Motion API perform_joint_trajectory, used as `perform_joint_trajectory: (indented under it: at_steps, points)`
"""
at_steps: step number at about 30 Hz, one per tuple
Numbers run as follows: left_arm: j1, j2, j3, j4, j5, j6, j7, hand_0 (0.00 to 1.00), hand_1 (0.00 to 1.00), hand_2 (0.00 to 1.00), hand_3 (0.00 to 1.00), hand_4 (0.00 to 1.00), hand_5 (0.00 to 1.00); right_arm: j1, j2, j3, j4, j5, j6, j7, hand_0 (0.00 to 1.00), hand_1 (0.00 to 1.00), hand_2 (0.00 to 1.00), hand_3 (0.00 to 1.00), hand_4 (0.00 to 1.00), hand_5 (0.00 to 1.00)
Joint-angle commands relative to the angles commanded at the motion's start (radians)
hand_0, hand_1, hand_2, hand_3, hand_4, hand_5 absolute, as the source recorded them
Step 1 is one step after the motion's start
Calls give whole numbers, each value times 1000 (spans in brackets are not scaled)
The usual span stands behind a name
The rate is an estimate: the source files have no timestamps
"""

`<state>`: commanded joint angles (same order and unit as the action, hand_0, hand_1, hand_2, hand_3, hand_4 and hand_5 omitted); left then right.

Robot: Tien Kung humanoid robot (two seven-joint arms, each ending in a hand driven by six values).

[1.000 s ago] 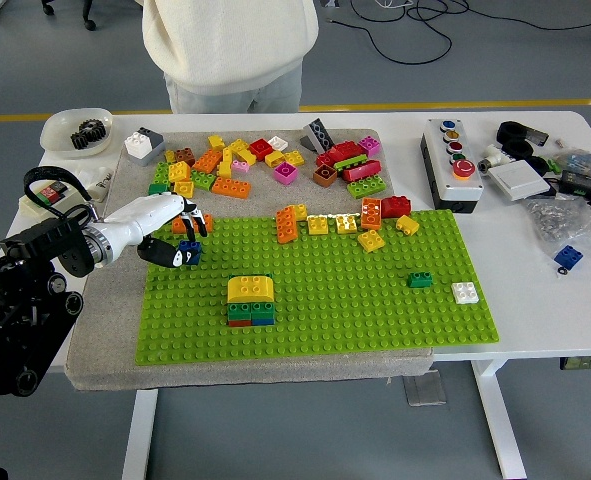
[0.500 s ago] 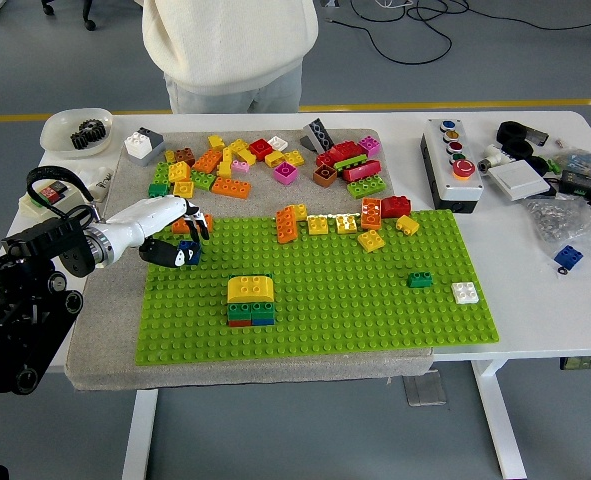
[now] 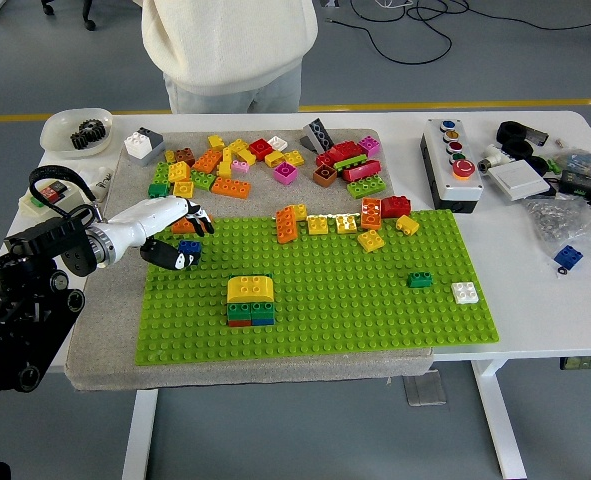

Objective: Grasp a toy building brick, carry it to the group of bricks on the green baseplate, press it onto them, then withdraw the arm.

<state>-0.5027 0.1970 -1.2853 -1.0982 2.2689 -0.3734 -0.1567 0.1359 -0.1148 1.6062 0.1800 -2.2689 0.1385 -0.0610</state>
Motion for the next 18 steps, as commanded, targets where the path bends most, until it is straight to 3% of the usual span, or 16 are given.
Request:
perform_joint_trajectory:
  at_steps: [18]
  points:
    - [-26,38,53,38,0,25,-37,998,797,684,677,766,63,3,0,1,0,0,-2,1,747,647,725,633,895,478]
